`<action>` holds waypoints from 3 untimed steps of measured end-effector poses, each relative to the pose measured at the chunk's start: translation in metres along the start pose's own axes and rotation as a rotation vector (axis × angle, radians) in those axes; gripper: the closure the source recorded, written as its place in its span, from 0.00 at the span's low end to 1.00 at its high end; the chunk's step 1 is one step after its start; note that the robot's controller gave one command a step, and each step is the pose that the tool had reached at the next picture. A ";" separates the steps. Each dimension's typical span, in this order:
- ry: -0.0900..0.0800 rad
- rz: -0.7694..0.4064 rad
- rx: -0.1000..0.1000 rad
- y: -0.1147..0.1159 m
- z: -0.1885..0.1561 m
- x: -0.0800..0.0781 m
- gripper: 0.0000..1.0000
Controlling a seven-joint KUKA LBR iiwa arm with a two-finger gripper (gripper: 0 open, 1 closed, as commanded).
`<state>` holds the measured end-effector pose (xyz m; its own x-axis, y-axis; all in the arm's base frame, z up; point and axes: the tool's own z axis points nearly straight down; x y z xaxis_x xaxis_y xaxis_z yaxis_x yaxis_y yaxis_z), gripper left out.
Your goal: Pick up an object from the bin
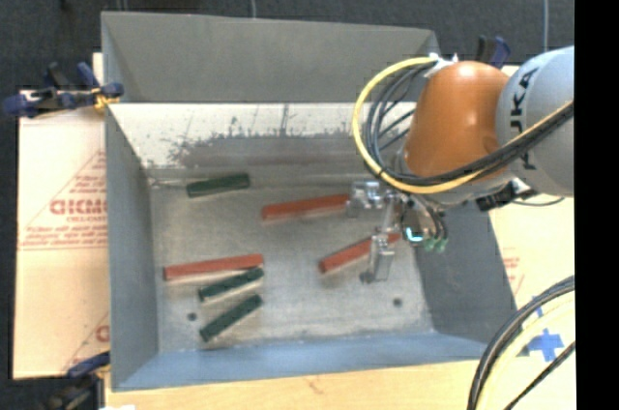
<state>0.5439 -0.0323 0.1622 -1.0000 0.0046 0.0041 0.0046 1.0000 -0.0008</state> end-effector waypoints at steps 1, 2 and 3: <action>-0.008 0.000 0.001 0.000 -0.004 -0.002 0.00; -0.014 0.059 -0.002 -0.014 0.034 0.001 0.00; -0.011 0.032 0.001 -0.049 0.074 -0.023 0.00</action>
Offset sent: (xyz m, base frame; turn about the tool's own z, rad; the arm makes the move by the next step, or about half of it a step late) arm -0.0102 -0.0345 -0.0906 0.1484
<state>0.5659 -0.0811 0.0879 -0.9993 0.0366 -0.0066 0.0367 0.9993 -0.0013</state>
